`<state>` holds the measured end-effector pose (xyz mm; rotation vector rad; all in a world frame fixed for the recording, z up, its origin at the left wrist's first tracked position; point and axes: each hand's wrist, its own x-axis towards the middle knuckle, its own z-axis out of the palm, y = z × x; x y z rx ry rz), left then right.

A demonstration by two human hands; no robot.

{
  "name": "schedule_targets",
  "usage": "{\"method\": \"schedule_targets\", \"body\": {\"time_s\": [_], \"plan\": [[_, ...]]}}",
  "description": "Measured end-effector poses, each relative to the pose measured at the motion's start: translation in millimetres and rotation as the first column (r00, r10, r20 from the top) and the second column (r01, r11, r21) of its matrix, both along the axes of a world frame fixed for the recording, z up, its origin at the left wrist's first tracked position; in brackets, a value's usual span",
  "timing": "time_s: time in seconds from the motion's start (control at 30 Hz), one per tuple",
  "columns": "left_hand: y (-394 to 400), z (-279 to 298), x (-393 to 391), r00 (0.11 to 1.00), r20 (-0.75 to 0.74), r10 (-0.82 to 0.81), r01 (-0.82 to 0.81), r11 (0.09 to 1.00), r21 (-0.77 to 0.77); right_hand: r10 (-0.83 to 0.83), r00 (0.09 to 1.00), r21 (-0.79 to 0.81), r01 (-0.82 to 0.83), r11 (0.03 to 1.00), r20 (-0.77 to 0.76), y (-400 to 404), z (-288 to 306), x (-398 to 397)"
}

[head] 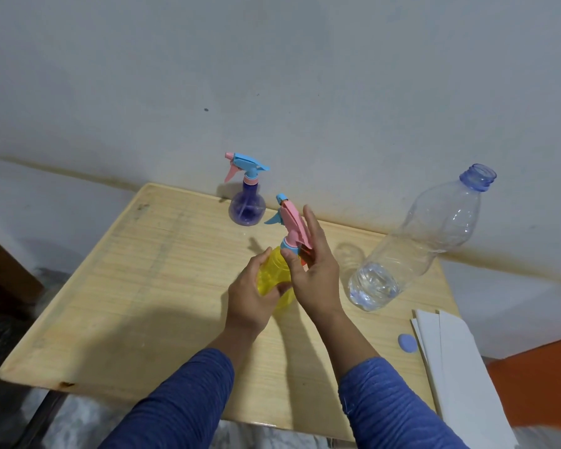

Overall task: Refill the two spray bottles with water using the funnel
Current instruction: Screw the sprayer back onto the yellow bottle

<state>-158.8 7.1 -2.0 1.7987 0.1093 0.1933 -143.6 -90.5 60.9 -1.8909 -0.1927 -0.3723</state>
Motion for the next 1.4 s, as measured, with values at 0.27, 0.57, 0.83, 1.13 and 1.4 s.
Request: {"method": "schedule_targets", "body": {"time_s": [0.27, 0.57, 0.83, 1.13, 1.4], "plan": [[-0.1, 0.3, 0.1, 1.0, 0.001, 0.015, -0.015, 1.0, 0.009, -0.047, 0.998, -0.071, 0.05, 0.996, 0.05, 7.6, -1.5, 8.6], [0.8, 2.3, -0.9, 1.0, 0.013, -0.001, 0.0, 1.0, 0.005, 0.066, 0.995, -0.238, -0.046, 0.97, 0.077, -11.4, 0.7, 2.9], [-1.2, 2.7, 1.3, 0.999, -0.023, 0.031, -0.031, 0.999, 0.031, -0.066, 0.991, -0.151, 0.083, 0.985, 0.118, 4.6, -7.2, 7.1], [0.2, -1.9, 1.3, 1.0, 0.002, 0.014, -0.014, 0.999, 0.043, -0.004, 0.988, -0.236, 0.041, 0.971, 0.153, -2.8, -1.7, 1.7], [1.0, -0.4, 2.1, 1.0, -0.007, 0.008, -0.008, 0.997, 0.074, 0.012, 0.986, -0.227, 0.026, 0.974, 0.163, 0.2, -2.7, 1.0]]}}
